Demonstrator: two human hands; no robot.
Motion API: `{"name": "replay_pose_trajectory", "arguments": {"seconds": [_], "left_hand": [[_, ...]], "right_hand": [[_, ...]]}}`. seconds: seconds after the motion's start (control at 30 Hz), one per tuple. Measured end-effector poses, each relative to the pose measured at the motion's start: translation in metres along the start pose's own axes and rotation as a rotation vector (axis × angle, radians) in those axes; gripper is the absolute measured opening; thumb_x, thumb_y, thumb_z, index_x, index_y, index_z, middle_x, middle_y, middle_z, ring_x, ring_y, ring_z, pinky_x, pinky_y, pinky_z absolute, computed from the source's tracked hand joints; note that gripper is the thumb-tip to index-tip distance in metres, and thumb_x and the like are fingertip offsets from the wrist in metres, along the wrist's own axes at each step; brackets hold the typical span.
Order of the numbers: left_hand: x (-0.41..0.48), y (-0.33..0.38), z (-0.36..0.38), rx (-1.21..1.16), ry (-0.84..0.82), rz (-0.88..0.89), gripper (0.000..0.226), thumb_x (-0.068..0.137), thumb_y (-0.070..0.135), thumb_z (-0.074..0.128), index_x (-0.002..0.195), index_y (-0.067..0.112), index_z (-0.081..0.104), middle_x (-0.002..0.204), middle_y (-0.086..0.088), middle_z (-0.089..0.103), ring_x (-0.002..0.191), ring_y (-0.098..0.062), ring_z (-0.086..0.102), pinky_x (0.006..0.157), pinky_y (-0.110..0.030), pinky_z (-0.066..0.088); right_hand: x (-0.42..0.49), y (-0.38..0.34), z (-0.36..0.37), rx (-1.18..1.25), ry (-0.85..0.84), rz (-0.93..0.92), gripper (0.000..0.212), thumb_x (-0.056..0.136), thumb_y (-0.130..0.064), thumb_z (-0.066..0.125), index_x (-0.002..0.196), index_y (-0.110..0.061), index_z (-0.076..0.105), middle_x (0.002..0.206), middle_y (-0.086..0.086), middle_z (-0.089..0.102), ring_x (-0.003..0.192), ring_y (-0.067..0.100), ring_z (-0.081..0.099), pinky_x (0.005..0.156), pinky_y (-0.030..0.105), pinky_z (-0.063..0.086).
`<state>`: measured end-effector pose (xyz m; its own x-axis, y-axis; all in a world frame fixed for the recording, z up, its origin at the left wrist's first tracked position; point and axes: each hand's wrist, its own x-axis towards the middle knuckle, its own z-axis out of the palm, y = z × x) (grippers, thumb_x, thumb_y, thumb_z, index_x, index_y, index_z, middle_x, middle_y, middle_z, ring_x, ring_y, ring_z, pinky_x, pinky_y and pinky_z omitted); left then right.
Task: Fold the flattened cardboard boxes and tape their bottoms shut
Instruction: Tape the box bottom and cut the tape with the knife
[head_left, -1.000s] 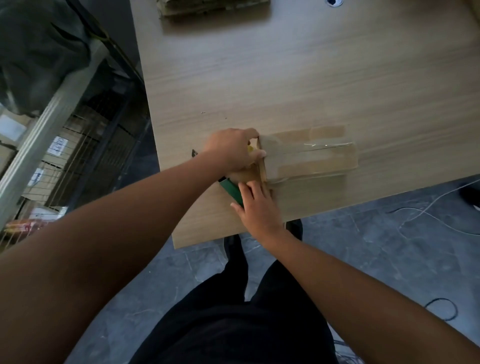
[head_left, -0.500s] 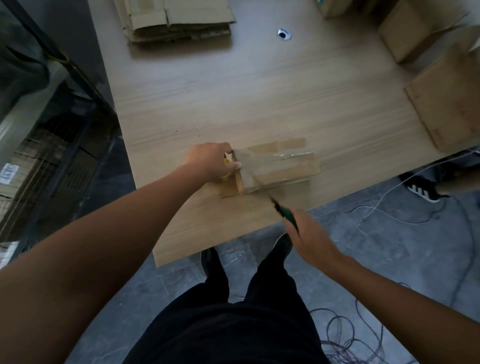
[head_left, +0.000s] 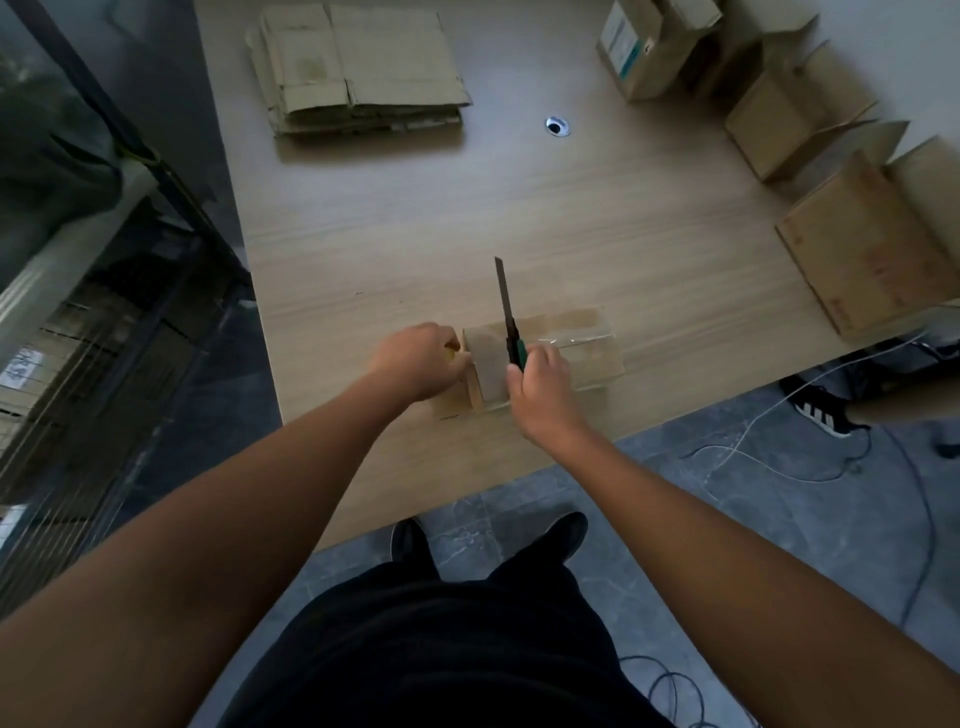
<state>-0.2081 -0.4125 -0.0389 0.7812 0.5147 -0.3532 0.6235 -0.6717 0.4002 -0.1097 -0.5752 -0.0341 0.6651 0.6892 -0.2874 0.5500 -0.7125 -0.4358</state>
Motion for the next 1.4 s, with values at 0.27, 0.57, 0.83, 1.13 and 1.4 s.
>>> {"name": "replay_pose_trajectory", "arguments": {"seconds": [0.27,0.57,0.83,1.13,1.4], "left_hand": [[-0.015,-0.03,-0.015,-0.196,-0.062,0.032,0.038,0.094,0.045,0.065,0.121,0.018,0.069,0.118,-0.003,0.069,0.106,-0.025,0.063,0.086,-0.034,0.05],[-0.011,-0.031,-0.019,-0.023,-0.054,-0.06,0.014,0.089,0.046,0.068,0.097,0.034,0.068,0.113,-0.004,0.057,0.09,-0.02,0.053,0.075,-0.031,0.042],[-0.028,-0.03,-0.013,-0.124,0.048,0.002,0.008,0.093,0.035,0.065,0.087,0.03,0.064,0.106,0.001,0.057,0.094,-0.02,0.057,0.072,-0.03,0.038],[0.013,-0.042,-0.05,-0.354,-0.314,0.248,0.033,0.074,0.03,0.049,0.095,0.013,0.069,0.155,0.013,0.045,0.119,0.0,0.055,0.076,-0.01,0.041],[0.029,-0.038,-0.031,-0.612,-0.436,0.214,0.027,0.089,-0.009,0.036,0.087,-0.017,0.062,0.137,-0.016,0.062,0.102,0.014,0.056,0.044,-0.013,0.038]], "right_hand": [[-0.009,-0.013,0.003,0.011,-0.16,0.06,0.063,0.109,-0.044,0.033,0.132,0.01,0.055,0.163,0.009,0.017,0.142,0.028,0.038,0.117,0.05,0.035],[-0.002,-0.015,0.005,-0.014,-0.262,0.066,0.057,0.105,-0.051,0.038,0.112,-0.008,0.074,0.167,0.008,0.005,0.154,0.038,0.004,0.122,0.056,0.019],[-0.008,-0.004,0.017,-0.178,-0.305,0.021,0.07,0.103,-0.057,0.034,0.125,0.001,0.067,0.167,0.011,-0.021,0.152,0.033,-0.024,0.125,0.05,-0.009],[-0.011,-0.02,0.03,0.263,0.182,0.2,0.092,0.086,-0.076,0.049,0.146,-0.008,0.048,0.154,0.008,0.044,0.148,0.031,0.03,0.117,0.052,0.035],[0.003,-0.008,0.062,-0.011,0.383,0.116,0.065,0.085,-0.065,0.064,0.1,-0.001,0.065,0.127,0.003,0.049,0.126,0.026,0.041,0.109,0.054,0.04]]}}
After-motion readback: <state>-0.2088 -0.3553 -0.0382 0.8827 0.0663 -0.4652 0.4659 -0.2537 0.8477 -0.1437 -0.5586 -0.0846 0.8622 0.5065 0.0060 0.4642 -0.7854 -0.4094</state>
